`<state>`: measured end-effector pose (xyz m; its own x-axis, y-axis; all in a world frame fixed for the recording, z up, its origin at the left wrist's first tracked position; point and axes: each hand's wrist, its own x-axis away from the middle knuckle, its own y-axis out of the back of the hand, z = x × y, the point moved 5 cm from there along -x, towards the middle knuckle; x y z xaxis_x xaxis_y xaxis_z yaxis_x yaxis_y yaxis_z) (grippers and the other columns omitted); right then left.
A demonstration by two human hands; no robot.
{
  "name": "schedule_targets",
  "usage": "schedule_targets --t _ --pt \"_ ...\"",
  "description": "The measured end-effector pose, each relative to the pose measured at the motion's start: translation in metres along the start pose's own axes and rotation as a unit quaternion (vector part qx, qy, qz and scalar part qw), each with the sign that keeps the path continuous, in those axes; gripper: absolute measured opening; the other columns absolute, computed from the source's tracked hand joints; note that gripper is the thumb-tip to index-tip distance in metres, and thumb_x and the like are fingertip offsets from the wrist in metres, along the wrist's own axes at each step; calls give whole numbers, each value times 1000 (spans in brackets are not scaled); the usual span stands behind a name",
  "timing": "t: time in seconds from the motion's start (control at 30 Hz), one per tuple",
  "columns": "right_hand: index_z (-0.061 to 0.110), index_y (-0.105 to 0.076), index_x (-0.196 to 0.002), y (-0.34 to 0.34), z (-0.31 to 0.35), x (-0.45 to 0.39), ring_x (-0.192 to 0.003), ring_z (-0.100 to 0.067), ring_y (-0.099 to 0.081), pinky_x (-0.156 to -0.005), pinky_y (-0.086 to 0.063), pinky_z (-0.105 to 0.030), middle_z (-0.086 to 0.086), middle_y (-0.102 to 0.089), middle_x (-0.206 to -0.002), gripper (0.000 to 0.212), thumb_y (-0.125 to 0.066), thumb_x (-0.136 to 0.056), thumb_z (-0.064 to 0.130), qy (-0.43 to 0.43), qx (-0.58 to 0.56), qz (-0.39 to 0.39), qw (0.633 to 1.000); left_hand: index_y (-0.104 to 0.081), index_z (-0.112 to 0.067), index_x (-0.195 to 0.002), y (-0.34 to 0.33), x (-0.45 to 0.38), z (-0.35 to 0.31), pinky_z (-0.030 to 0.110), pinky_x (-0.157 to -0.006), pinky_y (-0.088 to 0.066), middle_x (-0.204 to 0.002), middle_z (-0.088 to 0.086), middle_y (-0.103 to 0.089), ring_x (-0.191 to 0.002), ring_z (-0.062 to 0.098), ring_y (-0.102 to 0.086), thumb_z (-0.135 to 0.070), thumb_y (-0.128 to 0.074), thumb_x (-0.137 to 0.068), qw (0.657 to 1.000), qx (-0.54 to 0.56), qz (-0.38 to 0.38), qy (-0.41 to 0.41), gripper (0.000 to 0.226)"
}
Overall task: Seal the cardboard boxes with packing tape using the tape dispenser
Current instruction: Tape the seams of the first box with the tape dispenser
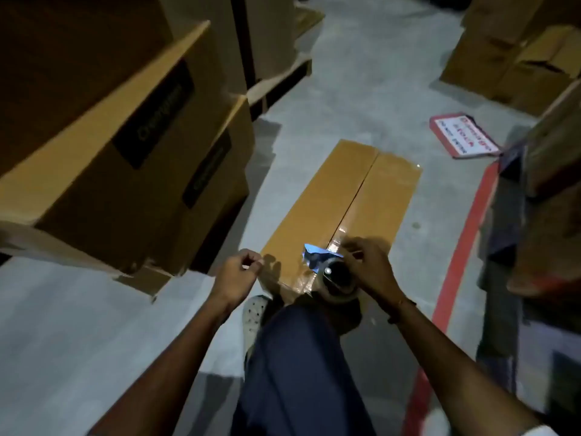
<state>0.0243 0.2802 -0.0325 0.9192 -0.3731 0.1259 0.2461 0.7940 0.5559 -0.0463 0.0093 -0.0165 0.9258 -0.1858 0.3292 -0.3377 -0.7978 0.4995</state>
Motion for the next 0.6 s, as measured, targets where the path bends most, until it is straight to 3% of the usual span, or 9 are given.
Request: schedule_targets --t 0.07,0.17,0.23,0.27,0.33,0.37,0.43,0.5,0.6 --pt "15 -59 -129 -1 -21 -16 -117 -23 -55 -91 -42 -27 -7 -56 -132 43 -66 -86 15 -7 106 27 994 -64 -18 -104 -21 -14 11 28 -79 -44 -110 0 -65 -97 26 -62 -15 -61 -96 1000 -17 6 24 9" --pt "14 -45 -142 -12 -44 -36 -123 -37 -47 -95 -41 -38 -13 -46 -140 65 -68 -82 20 5 222 118 968 -50 -23 -130 -52 -22 37 27 -91 -43 -126 0 -43 -107 24 -57 -22 -66 -92 996 -44 10 81 40" --pt "16 -48 -139 -27 -50 -45 -120 -38 -51 -96 -45 -43 -13 -53 -135 64 -70 -80 28 20 254 176 951 -37 -19 -141 -65 -23 58 39 -91 -53 -129 0 -39 -112 27 -55 -40 -76 -82 985 21 -3 173 73" --pt "17 -56 -130 -33 -49 -48 -114 -38 -55 -92 -47 -44 -12 -59 -127 55 -66 -79 35 26 272 196 942 -34 -20 -140 -72 -20 70 41 -81 -58 -132 3 -44 -115 30 -57 -48 -77 -77 971 67 0 228 81" --pt "20 -64 -103 -39 -54 -51 -101 -37 -58 -80 -49 -43 -6 -62 -105 43 -47 -75 48 32 301 186 935 -30 -22 -128 -85 -12 82 32 -59 -53 -126 7 -52 -111 29 -60 -45 -72 -85 940 144 25 307 64" --pt "21 -64 -96 -40 -60 -52 -97 -37 -56 -77 -48 -43 -3 -58 -98 43 -40 -74 50 32 303 174 937 -29 -21 -125 -90 -10 88 31 -56 -49 -123 7 -53 -108 28 -61 -38 -67 -92 933 161 27 322 53" --pt "21 -63 -92 -34 -65 -48 -97 -36 -53 -75 -46 -43 0 -50 -96 40 -40 -78 51 48 296 138 944 -29 -19 -135 -90 -13 101 35 -62 -54 -124 8 -53 -107 29 -61 -31 -63 -97 930 180 7 319 53" --pt "15 -66 -92 -23 -77 -40 -104 -32 -51 -80 -45 -43 -5 -54 -105 35 -54 -84 47 54 272 90 957 -15 -21 -156 -82 -25 113 43 -72 -60 -135 12 -52 -111 32 -60 -28 -64 -96 933 198 -25 301 78" --pt "21 -60 -77 0 -104 -21 -99 -22 -52 -81 -46 -39 -10 -48 -115 40 -68 -81 60 -44 144 27 988 -6 -31 -159 -63 -44 114 47 -76 -61 -158 12 -31 -121 38 -56 -29 -67 -95 937 215 -60 270 89"
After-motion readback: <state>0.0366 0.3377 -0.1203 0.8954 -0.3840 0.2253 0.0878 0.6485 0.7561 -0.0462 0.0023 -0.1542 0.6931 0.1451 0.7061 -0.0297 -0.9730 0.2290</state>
